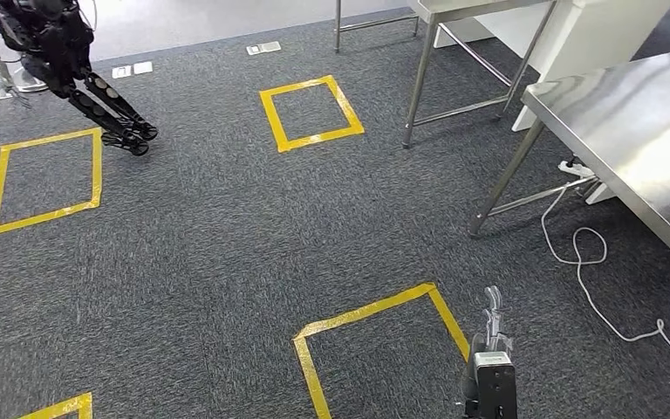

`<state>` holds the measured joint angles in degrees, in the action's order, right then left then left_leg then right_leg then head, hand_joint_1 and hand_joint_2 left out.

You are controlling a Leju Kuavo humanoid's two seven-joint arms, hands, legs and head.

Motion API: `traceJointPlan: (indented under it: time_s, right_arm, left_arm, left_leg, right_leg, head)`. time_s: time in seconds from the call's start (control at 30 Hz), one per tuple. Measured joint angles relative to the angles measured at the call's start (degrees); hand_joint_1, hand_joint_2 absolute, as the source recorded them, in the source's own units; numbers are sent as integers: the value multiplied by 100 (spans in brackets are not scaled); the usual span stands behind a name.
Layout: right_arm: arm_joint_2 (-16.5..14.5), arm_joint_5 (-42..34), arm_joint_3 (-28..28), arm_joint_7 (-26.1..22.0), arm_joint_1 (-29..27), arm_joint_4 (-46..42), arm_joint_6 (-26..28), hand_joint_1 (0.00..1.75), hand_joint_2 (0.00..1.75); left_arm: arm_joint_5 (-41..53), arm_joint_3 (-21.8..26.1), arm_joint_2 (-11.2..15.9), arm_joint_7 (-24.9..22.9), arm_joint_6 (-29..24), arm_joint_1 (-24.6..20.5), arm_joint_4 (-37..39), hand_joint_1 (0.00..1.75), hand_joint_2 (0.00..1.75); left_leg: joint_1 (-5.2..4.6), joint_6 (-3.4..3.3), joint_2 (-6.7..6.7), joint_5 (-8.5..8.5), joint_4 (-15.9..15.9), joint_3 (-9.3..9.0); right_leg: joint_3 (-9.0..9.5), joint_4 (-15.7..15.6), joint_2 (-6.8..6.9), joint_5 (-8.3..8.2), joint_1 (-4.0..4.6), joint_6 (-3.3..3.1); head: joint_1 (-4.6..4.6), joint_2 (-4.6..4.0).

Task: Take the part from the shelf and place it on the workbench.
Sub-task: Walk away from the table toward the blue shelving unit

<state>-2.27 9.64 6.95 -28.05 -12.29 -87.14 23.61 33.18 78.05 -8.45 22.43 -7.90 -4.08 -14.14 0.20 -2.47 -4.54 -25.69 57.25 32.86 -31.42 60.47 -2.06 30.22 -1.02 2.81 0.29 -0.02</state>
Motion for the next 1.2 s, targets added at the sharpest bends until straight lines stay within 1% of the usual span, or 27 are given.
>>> traceJointPlan:
  time_s: [0.03,0.07,0.13,0.2,0.27,0.3,0.33,0.37,0.4,0.43,0.5,0.53,0.57,0.63,0.7,0.73,0.8,0.83,0.87,0.9,0.93,0.97,1.0,1.03,1.07,1.13,1.2]
  right_arm:
    - [-5,1,0,1,15,15,0,0,0]
    - [-10,3,0,2,27,29,0,0,0]
    - [-22,7,-1,3,49,48,0,0,0]
    - [-40,15,-2,3,75,55,0,0,0]
    - [-61,28,-1,3,76,66,0,0,0]
    - [-66,33,-2,3,71,74,0,0,0]
    - [-69,38,-3,3,67,83,0,0,0]
    - [-71,43,-4,4,66,90,0,0,0]
    - [-72,48,-4,5,65,95,0,0,0]
    - [-74,52,-4,7,65,98,0,0,0]
    - [-75,58,-4,13,63,100,3,0,0]
    - [-73,61,-4,15,61,100,6,0,0]
    - [-71,62,-4,18,56,100,11,0,0]
    - [-66,61,-4,20,45,99,25,0,0]
    - [-55,59,-4,21,24,94,43,0,0]
    - [-49,58,-4,21,4,91,57,0,0]
    - [-39,57,-3,23,-68,89,86,0,0]
    - [-34,55,-3,25,-110,89,98,0,0]
    - [-28,54,-4,27,-145,89,105,0,0]
    - [-24,53,-4,28,-168,89,108,0,0]
    - [-18,53,-4,31,-180,88,109,0,0]
    - [-13,55,-4,37,-184,86,110,0,0]
    - [-9,57,-4,48,-188,83,112,0,0]
    - [-5,62,-3,61,-196,73,118,0,0]
    - [-4,68,-3,78,-211,57,125,0,0]
    - [-2,82,-4,111,-242,18,146,0,0]
    - [-3,92,-4,137,-254,-28,176,0,0]
  left_arm:
    - [0,0,-1,0,-2,1,0,0,0]
    - [0,1,-1,-1,-4,5,0,0,0]
    - [0,1,0,-3,-8,21,0,0,0]
    - [0,1,-3,-5,-19,31,1,0,0]
    - [0,0,-7,-6,-35,17,2,0,0]
    - [0,0,-9,-7,-43,12,2,0,0]
    - [0,1,-9,-7,-50,11,2,0,0]
    - [0,1,-9,-7,-54,15,2,0,0]
    - [0,2,-9,-8,-57,20,2,0,0]
    - [1,2,-9,-8,-59,23,2,0,0]
    - [11,2,-9,-10,-59,17,2,0,0]
    - [19,2,-9,-12,-58,12,2,0,0]
    - [29,2,-10,-15,-58,9,2,0,0]
    - [40,2,-10,-22,-58,16,2,0,0]
    - [44,2,-14,-31,-60,26,2,0,0]
    - [44,2,-16,-32,-61,25,2,0,0]
    - [46,2,-18,-35,-63,19,1,0,0]
    - [49,2,-18,-36,-63,19,0,0,0]
    - [51,2,-19,-39,-64,23,0,0,0]
    - [52,2,-20,-43,-63,28,1,0,0]
    - [52,2,-22,-45,-63,30,1,0,0]
    - [53,2,-25,-48,-63,31,2,0,0]
    - [55,2,-27,-50,-62,31,2,0,0]
    - [57,2,-27,-51,-62,31,1,0,0]
    - [63,2,-27,-54,-62,33,1,0,0]
    - [89,2,-26,-61,-62,51,0,0,0]
    - [113,2,-26,-74,-63,70,1,0,0]
  left_leg:
    - [-9,23,-46,-7,17,11]
    - [-12,54,-86,-8,27,28]
    - [7,119,-142,-2,34,59]
    - [22,170,-1,-118,218,157]
    - [34,218,258,-469,852,463]
    - [46,244,333,-649,1249,662]
    - [57,266,374,-763,1573,828]
    - [66,278,397,-757,1693,894]
    - [74,283,419,-649,1595,847]
    - [80,279,464,-463,1278,682]
    - [67,250,643,-148,474,252]
    - [49,224,703,-76,215,113]
    - [25,196,727,-66,100,57]
    - [-13,126,629,-60,73,61]
    - [-5,39,538,-15,-1,27]
    - [10,0,494,10,-37,7]
    - [18,-41,391,26,-53,7]
    - [14,-44,327,25,-52,10]
    - [11,-44,263,24,-50,11]
    - [9,-43,197,24,-46,9]
    - [10,-39,132,23,-40,3]
    - [11,-30,70,18,-28,0]
    - [1,-8,10,7,-5,0]
    - [-5,19,-41,-3,15,4]
    - [-11,48,-78,-12,29,13]
    - [2,110,-136,-9,32,35]
    - [25,160,-56,-80,133,95]
  right_leg:
    - [95,-242,-63,-94,-4,-15]
    - [131,-335,-93,-128,2,-51]
    - [148,-344,2,-157,8,-137]
    - [169,-371,94,-187,-19,-208]
    - [179,-384,211,-186,-13,-261]
    - [178,-384,275,-180,2,-279]
    - [177,-383,340,-174,17,-294]
    - [179,-382,400,-168,25,-302]
    - [186,-382,454,-161,29,-308]
    - [199,-382,503,-151,31,-309]
    - [231,-379,587,-120,55,-284]
    - [241,-378,621,-103,72,-260]
    - [246,-377,655,-88,88,-234]
    - [260,-389,726,-74,104,-179]
    - [214,-251,624,26,96,-146]
    - [117,-22,510,152,91,-154]
    - [-241,731,295,487,64,-203]
    - [-425,1089,252,611,55,-202]
    - [-534,1281,235,651,48,-175]
    - [-537,1251,226,593,41,-125]
    - [-420,978,211,444,29,-62]
    - [-227,551,153,251,7,-1]
    - [-55,154,81,86,-5,29]
    - [71,-142,29,-31,-15,25]
    - [133,-294,-6,-84,-12,-3]
    - [157,-320,52,-105,12,-97]
    - [183,-340,128,-138,-3,-182]
  head:
    - [0,0]
    - [-1,0]
    - [-7,0]
    - [-20,0]
    - [-43,0]
    - [-55,0]
    - [-53,0]
    - [-55,0]
    - [-56,0]
    - [-56,0]
    - [-55,0]
    - [-50,0]
    - [-46,0]
    - [-44,0]
    - [-43,0]
    - [-33,0]
    - [-13,0]
    - [-4,0]
    - [-4,0]
    - [-3,0]
    - [-3,0]
    - [-2,0]
    - [1,0]
    - [1,0]
    - [-3,0]
    - [-10,0]
    - [-20,0]
